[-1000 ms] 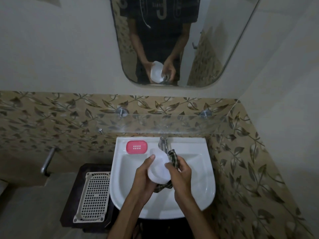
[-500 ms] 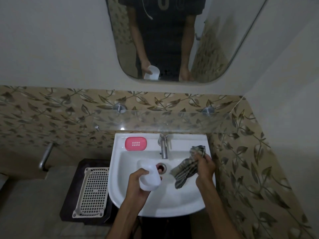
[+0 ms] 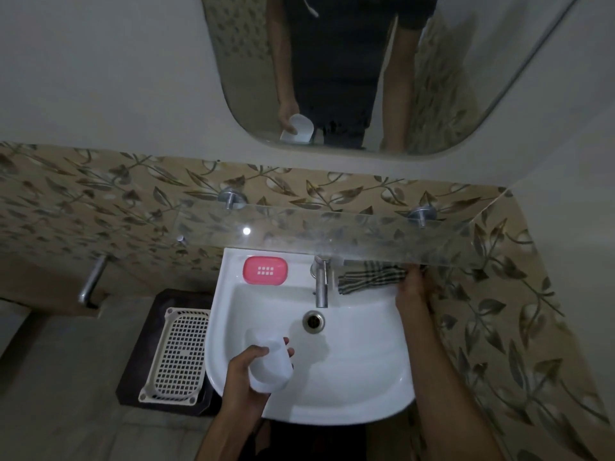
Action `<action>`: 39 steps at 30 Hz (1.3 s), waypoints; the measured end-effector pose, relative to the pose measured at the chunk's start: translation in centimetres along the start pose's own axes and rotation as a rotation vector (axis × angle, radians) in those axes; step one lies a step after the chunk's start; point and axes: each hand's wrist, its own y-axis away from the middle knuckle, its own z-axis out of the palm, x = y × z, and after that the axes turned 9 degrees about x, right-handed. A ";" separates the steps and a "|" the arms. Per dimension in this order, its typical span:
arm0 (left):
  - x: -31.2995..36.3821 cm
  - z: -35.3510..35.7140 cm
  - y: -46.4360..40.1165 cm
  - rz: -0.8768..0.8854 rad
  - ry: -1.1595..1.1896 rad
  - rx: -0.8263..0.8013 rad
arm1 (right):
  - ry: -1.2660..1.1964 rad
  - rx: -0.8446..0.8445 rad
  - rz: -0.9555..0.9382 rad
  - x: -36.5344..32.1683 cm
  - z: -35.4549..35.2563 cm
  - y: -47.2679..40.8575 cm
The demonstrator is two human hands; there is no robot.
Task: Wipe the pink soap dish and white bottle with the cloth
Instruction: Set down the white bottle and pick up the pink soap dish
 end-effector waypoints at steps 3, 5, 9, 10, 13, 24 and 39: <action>-0.2 -0.2 -0.2 -0.008 0.053 0.014 | 0.180 0.065 -0.264 1.1 1.0 0.2; -0.1 -0.1 -0.5 -0.013 0.073 0.036 | 0.503 -0.026 -0.449 2.5 1.0 0.4; 0.4 0.7 -0.9 0.000 0.055 0.055 | 1.114 -0.471 -0.692 4.8 0.3 0.5; 0.5 1.0 -1.0 0.003 0.048 0.053 | 1.250 -0.554 -0.732 5.0 0.3 0.3; 1.1 1.7 -1.4 0.011 0.049 0.055 | 1.376 -0.596 -0.727 5.0 0.5 0.2; 2.5 0.9 -2.5 0.012 0.084 0.050 | 1.107 -0.242 -0.901 5.7 -1.4 1.0; 6.9 -2.4 -6.2 0.000 0.264 0.021 | 1.559 -0.889 -1.078 15.2 13.2 13.3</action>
